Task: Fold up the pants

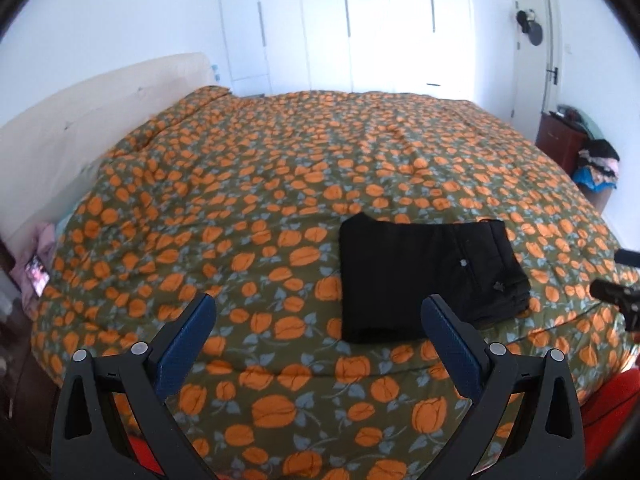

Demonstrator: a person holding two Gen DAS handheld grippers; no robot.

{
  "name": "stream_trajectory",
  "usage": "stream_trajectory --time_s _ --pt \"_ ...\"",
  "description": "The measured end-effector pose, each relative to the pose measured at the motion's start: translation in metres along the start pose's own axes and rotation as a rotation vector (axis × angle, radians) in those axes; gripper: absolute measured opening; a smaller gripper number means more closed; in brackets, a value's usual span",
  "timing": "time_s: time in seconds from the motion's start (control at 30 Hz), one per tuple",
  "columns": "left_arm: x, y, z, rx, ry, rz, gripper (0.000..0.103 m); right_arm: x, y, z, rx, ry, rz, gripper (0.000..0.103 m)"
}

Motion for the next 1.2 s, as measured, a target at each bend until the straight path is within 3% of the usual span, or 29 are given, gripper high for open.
stream_trajectory --time_s 0.13,0.23,0.47,0.77,1.2 --pt "-0.006 -0.015 0.000 0.000 0.033 -0.050 0.102 -0.008 -0.014 -0.013 0.023 0.052 -0.026 0.103" --pt "-0.008 -0.031 0.001 0.007 0.019 -0.102 0.102 -0.018 -0.025 -0.023 0.007 0.073 -0.025 0.103" --pt "-0.011 -0.060 0.000 0.079 0.000 -0.188 0.102 -0.032 -0.065 -0.032 -0.022 0.091 -0.117 0.103" --pt "-0.034 -0.078 0.016 0.098 -0.069 -0.220 0.103 -0.058 -0.081 -0.052 -0.087 0.111 -0.084 0.103" --pt "-0.038 -0.077 0.031 0.089 -0.073 -0.227 0.102 -0.073 -0.086 -0.048 -0.029 0.094 -0.126 0.103"
Point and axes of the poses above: each gripper's, at about its wrist camera, not at the fingertips, and x roughly the way its jaws point, z to its right, y to its top, the point moved 9 cm from there along x, roughly the way its jaws point, and after that the axes turned 5 degrees about -y, right-handed, at the moved point
